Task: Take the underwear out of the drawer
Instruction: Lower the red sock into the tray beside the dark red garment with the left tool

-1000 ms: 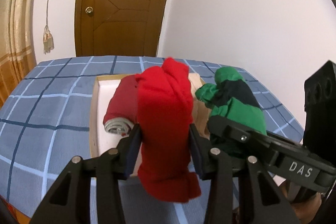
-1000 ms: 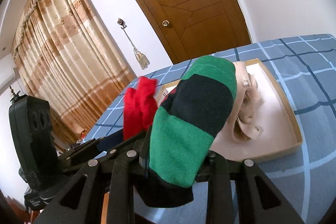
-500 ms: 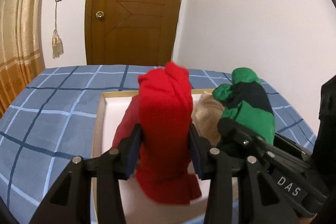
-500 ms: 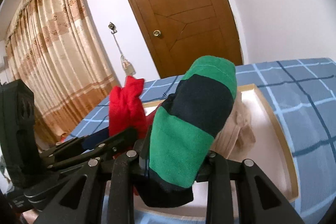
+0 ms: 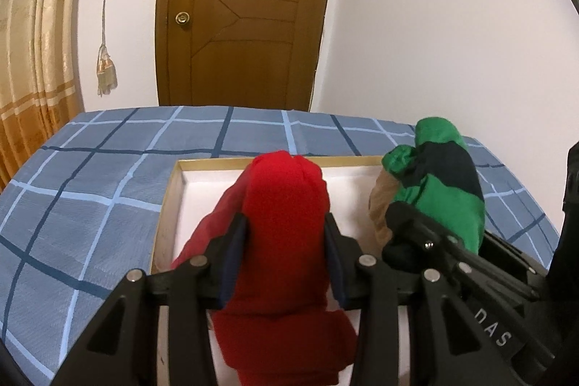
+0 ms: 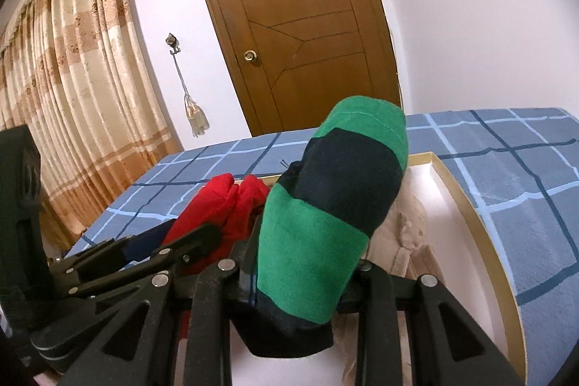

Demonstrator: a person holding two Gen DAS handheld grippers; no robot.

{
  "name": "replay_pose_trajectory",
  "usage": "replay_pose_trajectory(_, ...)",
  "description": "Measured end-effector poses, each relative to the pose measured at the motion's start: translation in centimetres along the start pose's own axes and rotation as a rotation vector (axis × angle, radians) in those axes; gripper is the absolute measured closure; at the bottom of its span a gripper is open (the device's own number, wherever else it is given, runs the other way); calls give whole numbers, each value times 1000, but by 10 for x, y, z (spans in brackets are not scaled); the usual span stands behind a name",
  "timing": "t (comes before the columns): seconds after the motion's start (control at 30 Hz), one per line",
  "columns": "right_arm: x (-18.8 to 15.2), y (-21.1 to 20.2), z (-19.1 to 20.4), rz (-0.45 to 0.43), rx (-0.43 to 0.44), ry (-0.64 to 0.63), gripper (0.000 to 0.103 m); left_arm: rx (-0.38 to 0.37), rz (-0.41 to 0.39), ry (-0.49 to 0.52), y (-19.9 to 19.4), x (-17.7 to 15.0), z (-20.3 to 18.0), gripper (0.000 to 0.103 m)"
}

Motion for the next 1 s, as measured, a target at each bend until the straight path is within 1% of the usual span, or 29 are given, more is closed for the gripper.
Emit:
replay_pose_trajectory(0.2, 4, 12, 1, 8, -14, -14, 73, 10, -14, -24, 11, 4, 5, 64)
replay_pose_trajectory(0.4, 6, 26, -4, 39, -51, -9, 73, 26, -8, -17, 22, 8, 5, 64)
replay_pose_trajectory(0.57, 11, 35, -7, 41, -73, -3, 73, 39, -6, -9, 30, 13, 5, 64)
replay_pose_trajectory(0.73, 12, 40, -8, 54, -64, 6, 73, 42, -6, -15, 32, 13, 7, 64)
replay_pose_trajectory(0.87, 11, 43, -8, 63, -58, 14, 72, 43, 8, -29, 35, 12, 10, 58)
replay_pose_trajectory(0.97, 10, 46, -11, 73, -48, 31, 71, 43, 8, -51, 35, 11, 14, 50)
replay_pose_trajectory(1.0, 11, 45, -12, 73, -40, 38, 71, 45, 5, -59, 34, 11, 15, 45)
Point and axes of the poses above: each gripper's, at about its wrist camera, not at the fingertips, and y roughly the way its jaws point, z to its left, x to its top, the point moved 8 cm from there along y, roughly the way its jaws point, and after that the axes turned 10 degrees about y, right-handed, at the moved point
